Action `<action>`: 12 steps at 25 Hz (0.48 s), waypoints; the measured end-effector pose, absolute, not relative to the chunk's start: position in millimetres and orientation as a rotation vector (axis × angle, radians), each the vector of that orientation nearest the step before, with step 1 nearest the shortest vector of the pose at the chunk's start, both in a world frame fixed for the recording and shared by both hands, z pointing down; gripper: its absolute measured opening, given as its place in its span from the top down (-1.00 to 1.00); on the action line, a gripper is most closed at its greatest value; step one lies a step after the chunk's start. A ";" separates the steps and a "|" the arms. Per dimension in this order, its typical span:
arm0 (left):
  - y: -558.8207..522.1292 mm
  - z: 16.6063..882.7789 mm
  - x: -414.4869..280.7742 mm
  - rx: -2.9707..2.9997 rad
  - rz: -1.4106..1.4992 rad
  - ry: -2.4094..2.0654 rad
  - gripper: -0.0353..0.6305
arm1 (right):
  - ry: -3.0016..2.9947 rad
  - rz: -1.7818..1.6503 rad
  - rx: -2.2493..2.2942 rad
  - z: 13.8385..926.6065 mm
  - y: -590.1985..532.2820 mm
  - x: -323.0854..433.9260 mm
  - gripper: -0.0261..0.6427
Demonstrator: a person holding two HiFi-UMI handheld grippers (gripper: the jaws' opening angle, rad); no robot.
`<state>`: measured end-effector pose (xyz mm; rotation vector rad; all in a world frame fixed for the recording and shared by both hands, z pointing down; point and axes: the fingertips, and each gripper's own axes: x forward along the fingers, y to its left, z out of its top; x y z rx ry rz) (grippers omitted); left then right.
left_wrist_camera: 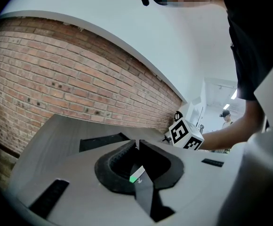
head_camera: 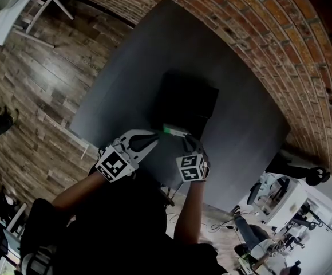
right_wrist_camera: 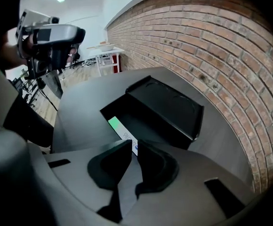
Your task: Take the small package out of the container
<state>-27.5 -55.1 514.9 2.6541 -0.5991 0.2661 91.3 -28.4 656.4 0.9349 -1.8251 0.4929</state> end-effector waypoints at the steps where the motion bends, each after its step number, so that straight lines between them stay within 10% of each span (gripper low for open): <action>1: -54.4 514.1 -28.9 2.661 0.265 -0.592 0.75 | -1.830 0.500 0.967 653.0 -28.6 90.6 0.77; 12: -40.6 509.0 -37.3 2.736 0.254 -0.517 0.75 | -1.976 0.706 1.557 591.9 -33.3 81.5 0.85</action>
